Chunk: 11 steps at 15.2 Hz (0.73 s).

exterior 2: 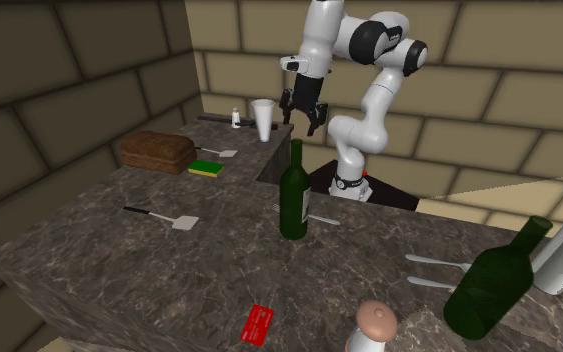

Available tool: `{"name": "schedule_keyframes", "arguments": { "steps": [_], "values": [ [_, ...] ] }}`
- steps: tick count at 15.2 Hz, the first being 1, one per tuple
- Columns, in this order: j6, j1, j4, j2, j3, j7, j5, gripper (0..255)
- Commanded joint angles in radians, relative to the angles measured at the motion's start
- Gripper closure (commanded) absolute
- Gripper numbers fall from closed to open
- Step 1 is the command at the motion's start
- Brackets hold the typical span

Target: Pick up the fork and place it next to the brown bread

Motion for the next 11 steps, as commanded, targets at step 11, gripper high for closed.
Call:
{"name": "schedule_keyframes", "arguments": {
  "steps": [11],
  "values": [
    [0.261,-0.189,-0.231,0.097,0.205,0.699,0.150,0]
  ]
}}
